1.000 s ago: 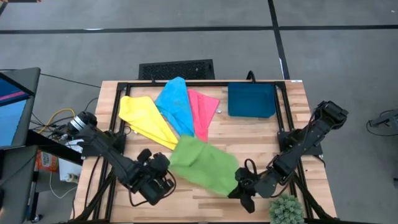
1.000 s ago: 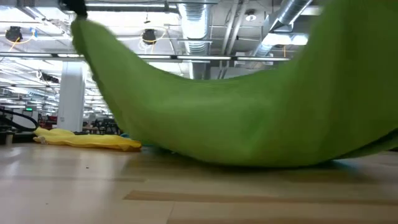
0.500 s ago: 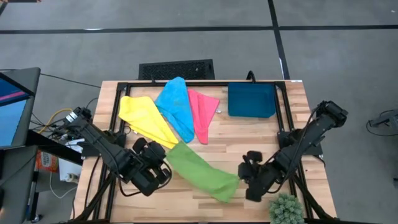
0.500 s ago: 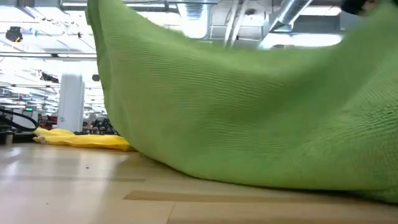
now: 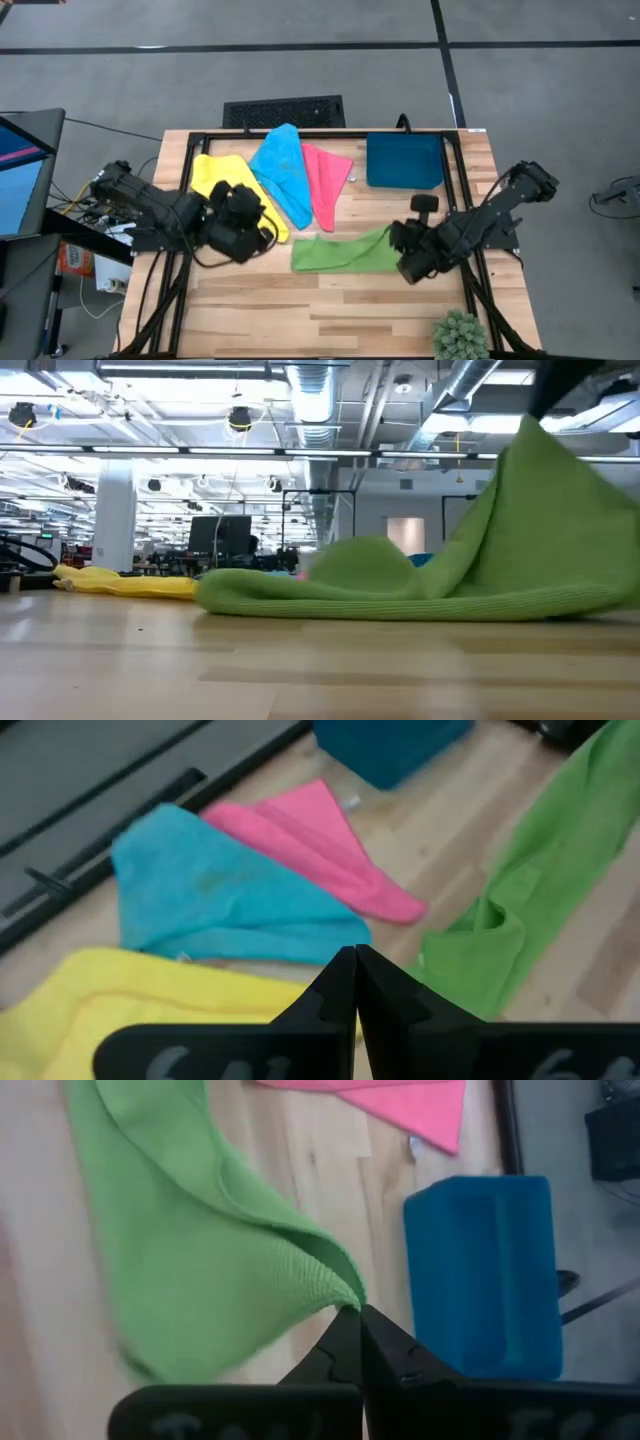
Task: Fold microfiber towels
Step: Fold the green microfiber towel
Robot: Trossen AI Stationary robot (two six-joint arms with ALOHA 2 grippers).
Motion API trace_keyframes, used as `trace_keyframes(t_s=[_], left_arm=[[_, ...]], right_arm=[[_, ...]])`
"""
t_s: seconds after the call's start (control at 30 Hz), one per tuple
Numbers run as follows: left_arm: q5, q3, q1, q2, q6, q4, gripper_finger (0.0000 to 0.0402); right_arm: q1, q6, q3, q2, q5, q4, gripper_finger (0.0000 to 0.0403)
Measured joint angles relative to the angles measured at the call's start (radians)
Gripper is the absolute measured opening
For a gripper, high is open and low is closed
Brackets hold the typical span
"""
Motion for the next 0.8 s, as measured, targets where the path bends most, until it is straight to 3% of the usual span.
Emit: trace_keyframes(t_s=[0.13, 0.27, 0.53, 0.67, 0.8], left_arm=[[-0.021, -0.051, 0.045, -0.009, 0.12, 0.127, 0.0], [0.032, -0.164, 0.074, 0.002, 0.334, 0.412, 0.0008], [0.31, -0.433, 0.23, 0.002, 0.667, 0.995, 0.0117], [0.511, -0.527, 0.349, 0.002, 0.78, 1.163, 0.0177], [0.687, -0.583, 0.441, 0.002, 0.89, 1.286, 0.0202]], right_arm=[[-0.025, -0.068, 0.004, 0.0, -0.007, 0.02, 0.0014], [-0.01, -0.082, -0.002, 0.0, -0.009, 0.056, 0.0016], [0.025, -0.082, -0.002, 0.0, -0.012, 0.1, 0.0016], [0.036, -0.077, -0.002, 0.0, -0.013, 0.118, 0.0018], [0.044, -0.074, -0.002, 0.0, -0.013, 0.132, 0.0015]])
